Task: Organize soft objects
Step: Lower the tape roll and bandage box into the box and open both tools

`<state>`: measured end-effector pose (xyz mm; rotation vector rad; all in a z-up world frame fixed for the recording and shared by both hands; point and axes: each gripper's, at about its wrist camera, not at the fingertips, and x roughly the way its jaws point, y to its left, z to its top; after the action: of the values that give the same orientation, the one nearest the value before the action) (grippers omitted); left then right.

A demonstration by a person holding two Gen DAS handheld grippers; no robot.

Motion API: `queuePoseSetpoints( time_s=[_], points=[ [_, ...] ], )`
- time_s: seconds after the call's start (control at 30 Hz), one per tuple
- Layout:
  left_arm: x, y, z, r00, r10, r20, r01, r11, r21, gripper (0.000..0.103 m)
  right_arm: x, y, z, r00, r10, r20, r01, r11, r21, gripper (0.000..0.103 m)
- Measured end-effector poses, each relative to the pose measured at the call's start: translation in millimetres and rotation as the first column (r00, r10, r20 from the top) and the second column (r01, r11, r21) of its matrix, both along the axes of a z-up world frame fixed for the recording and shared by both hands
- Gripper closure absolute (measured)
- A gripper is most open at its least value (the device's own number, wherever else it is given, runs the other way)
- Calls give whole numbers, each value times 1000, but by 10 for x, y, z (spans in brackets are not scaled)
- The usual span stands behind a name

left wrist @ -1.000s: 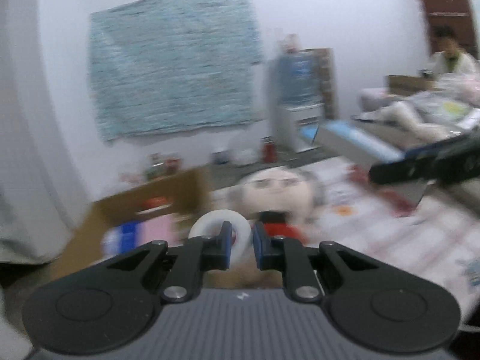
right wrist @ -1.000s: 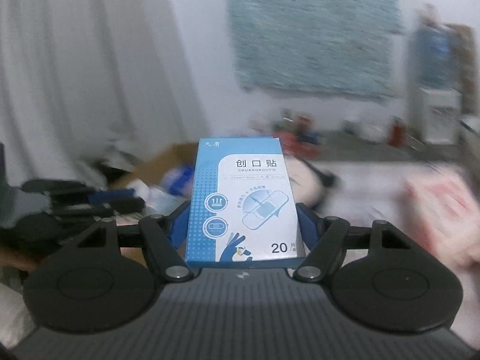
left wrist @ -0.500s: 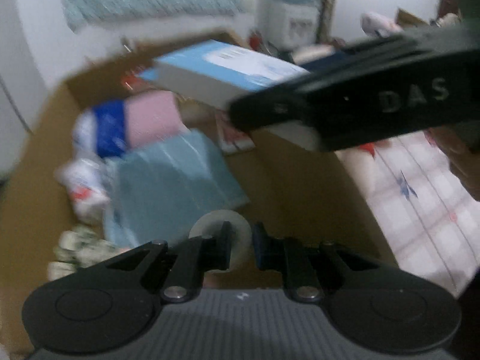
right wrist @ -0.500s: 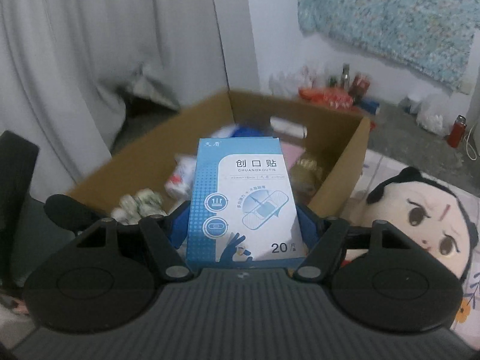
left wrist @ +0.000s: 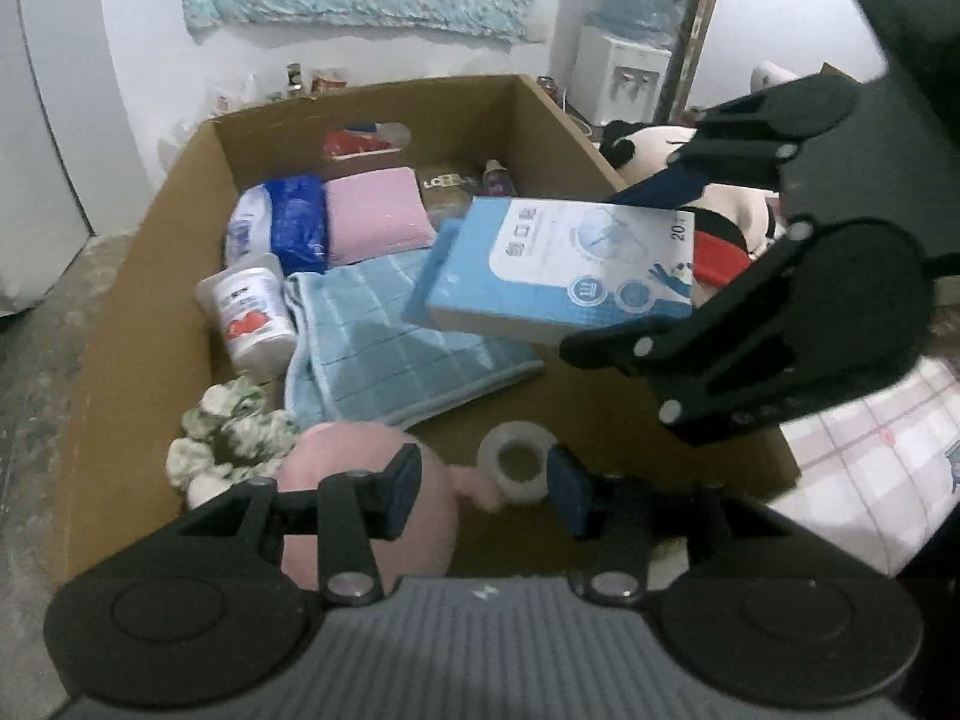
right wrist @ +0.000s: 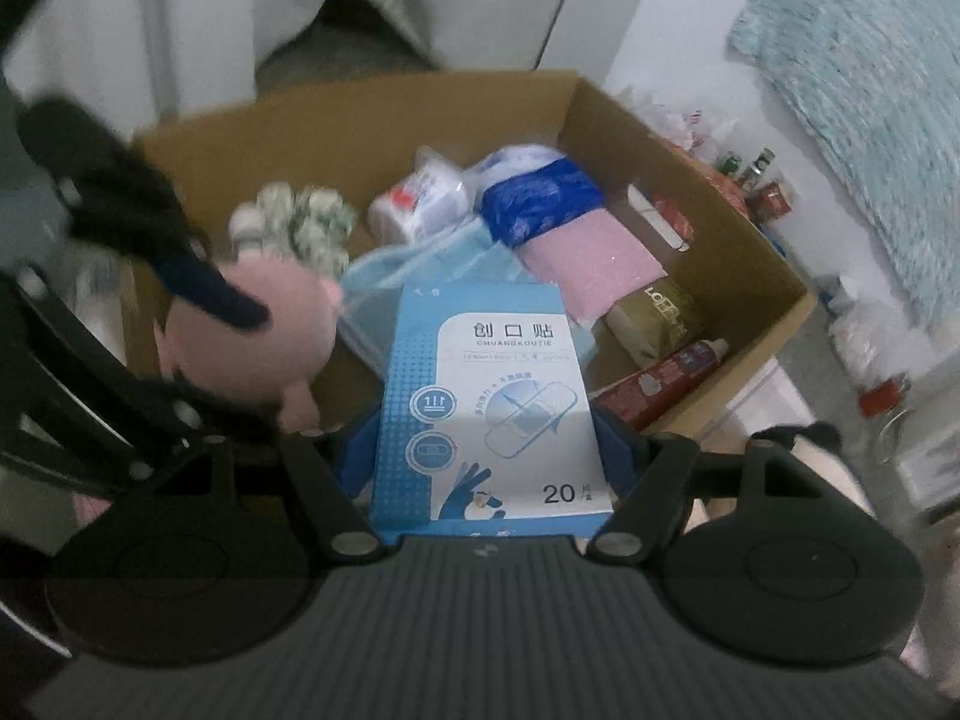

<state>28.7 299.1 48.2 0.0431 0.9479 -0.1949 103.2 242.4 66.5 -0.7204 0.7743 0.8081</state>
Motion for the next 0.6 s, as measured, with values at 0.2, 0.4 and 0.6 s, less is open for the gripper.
queuePoseSetpoints(
  time_s=[0.2,0.4,0.6],
  points=[
    [-121,-24,80,999,2,32,-1,1000,-15,55,172,256,-167,998,5,56,3,991,-136,31],
    [-112,-65,97,999,11,49,-9,999,-34,48,260,406,-347,1000,15,27,-8,973,-229,31],
    [-221,-73,214,996,49,79,-46,998,-44,43,201,252,-103,999,-35,-15,32,985,-171,25]
  ],
)
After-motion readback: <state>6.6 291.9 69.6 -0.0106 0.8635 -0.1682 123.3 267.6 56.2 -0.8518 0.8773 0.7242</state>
